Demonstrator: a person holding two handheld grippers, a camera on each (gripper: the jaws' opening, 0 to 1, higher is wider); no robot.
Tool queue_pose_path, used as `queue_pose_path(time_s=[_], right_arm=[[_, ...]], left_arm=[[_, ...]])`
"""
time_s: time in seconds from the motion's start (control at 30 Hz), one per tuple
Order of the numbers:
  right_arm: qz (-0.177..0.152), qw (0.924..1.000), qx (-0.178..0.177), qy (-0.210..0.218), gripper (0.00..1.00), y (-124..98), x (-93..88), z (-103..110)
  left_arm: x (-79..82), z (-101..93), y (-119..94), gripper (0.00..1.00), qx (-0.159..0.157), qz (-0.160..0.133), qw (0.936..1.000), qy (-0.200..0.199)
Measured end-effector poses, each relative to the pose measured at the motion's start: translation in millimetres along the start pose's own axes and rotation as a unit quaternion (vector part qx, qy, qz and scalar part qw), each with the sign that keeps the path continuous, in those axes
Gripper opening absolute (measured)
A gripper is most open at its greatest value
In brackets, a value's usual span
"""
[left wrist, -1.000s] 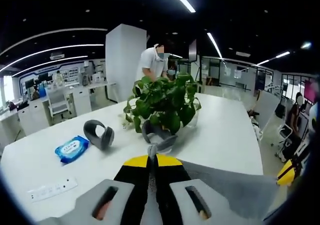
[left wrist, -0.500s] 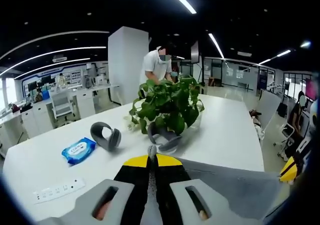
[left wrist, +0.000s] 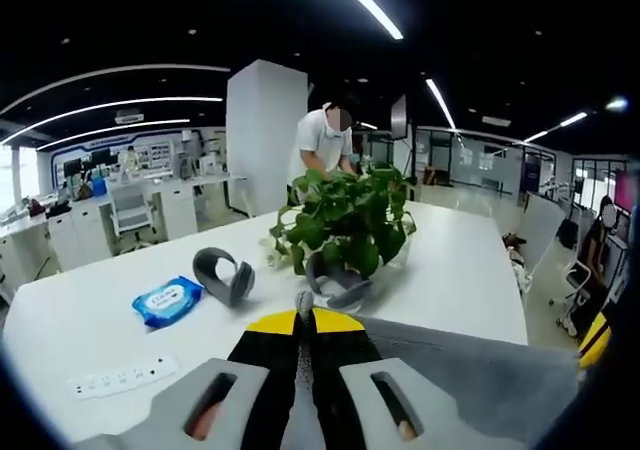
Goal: Fold the towel on the table until its edges align and the towel forms a compact rectangular stack.
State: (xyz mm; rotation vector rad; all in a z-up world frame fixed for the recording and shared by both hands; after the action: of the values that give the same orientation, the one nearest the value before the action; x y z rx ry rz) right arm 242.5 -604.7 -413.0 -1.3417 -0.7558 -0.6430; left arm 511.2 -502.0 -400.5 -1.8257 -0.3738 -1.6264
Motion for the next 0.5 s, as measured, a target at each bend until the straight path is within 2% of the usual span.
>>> queue_pose_path(time_s=[0.2, 0.5], right_arm=[[-0.024, 0.9975, 0.045, -0.049, 0.0, 1.7, 25.0, 33.9], [-0.05, 0.9914, 0.095, -0.074, 0.0, 4.3, 47.2, 73.3]], left_arm=[[3.0, 23.3, -16.0, 0.03, 0.017, -0.015, 0.9996, -0.018], [5.9, 47.9, -41.6, 0.03, 0.041, -0.027, 0.9984, -0.027]])
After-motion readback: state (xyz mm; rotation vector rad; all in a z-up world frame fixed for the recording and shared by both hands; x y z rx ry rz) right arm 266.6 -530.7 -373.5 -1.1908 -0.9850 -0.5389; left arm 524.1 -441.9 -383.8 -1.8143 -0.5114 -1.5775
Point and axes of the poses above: the point that each gripper's makers call its tool centre point, and the gripper's own axes: y roughly forward along the fingers, z roughly to its left, x roughly out of its top, the point moved 5 cm from there along -y, roughly backward along the fingers, and after that the axes turned 3 degrees about -x, right-handed, at the moved point
